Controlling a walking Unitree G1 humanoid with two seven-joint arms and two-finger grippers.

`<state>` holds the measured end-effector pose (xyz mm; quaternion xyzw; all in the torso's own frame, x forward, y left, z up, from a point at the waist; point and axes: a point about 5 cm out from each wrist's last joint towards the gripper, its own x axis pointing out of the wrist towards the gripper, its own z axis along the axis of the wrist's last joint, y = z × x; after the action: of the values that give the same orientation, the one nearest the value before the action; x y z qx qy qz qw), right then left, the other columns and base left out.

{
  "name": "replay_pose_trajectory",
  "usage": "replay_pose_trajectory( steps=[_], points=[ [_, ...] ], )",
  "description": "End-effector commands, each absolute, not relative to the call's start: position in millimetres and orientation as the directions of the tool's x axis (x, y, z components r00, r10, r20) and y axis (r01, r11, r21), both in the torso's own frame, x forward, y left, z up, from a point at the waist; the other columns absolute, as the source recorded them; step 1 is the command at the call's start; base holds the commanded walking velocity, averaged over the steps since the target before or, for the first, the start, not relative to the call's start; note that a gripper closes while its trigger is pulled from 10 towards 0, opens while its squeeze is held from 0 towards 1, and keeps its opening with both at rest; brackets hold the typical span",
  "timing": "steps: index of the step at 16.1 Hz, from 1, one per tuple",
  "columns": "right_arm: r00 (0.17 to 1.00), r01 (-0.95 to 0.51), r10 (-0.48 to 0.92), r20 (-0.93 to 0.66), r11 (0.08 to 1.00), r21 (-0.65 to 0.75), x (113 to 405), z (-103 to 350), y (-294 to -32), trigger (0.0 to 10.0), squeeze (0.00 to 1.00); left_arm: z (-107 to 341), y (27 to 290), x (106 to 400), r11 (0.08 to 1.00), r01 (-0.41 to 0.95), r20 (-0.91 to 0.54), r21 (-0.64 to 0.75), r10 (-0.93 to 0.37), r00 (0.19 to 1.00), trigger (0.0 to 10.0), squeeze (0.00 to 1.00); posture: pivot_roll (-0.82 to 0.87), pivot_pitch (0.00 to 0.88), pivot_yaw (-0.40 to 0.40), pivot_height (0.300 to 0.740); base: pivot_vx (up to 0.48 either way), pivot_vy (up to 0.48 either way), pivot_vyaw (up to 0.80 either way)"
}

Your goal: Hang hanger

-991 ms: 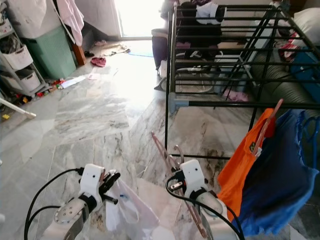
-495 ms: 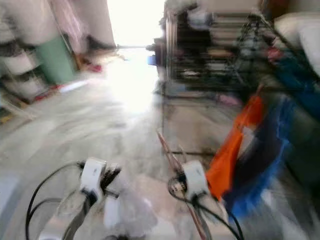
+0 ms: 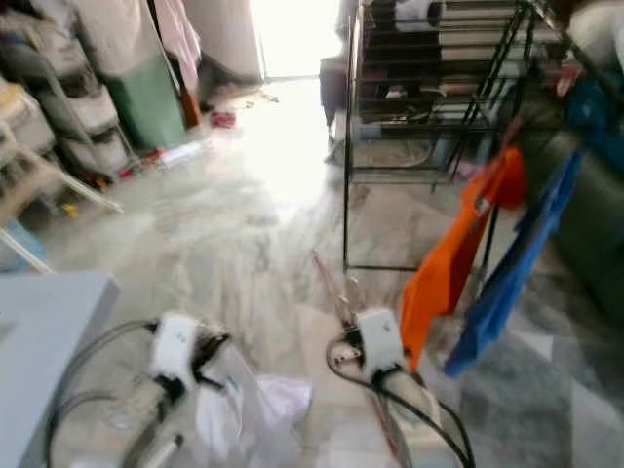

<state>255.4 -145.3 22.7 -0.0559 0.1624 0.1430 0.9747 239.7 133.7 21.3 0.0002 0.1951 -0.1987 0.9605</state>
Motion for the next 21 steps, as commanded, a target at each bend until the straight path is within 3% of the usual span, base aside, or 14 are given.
replay_pose_trajectory(
  steps=[1,4,17,21],
  points=[
    [0.916,-0.292,0.261,-0.304,0.954,-0.062,260.7,28.8,-142.7,10.0,0.0,36.1,138.0,249.1,0.92,0.387,-0.305,-0.068,-0.388,0.87,10.0,0.0,-0.12,0.0,0.075,0.74,0.0,0.0,0.0],
    [0.919,-0.267,0.234,-0.317,0.962,-0.064,263.7,28.3,-144.2,10.0,0.0,40.2,135.4,251.8,0.917,0.391,-0.286,-0.076,-0.396,0.873,10.0,0.0,-0.12,0.0,0.077,0.74,0.0,0.0,0.0],
    [0.89,-0.39,0.361,-0.28,0.919,-0.055,260.4,32.5,-128.1,10.0,0.0,36.4,132.5,250.4,0.914,0.395,-0.294,-0.092,-0.404,0.866,10.0,0.0,-0.12,0.0,0.073,0.74,0.0,-0.48,0.0],
    [0.882,-0.409,0.382,-0.274,0.912,-0.045,259.6,34.3,-126.6,10.0,0.0,34.6,132.6,249.8,0.914,0.396,-0.303,-0.087,-0.403,0.863,10.0,0.0,-0.12,0.0,0.072,0.74,0.0,-0.348,0.73]
  ],
)
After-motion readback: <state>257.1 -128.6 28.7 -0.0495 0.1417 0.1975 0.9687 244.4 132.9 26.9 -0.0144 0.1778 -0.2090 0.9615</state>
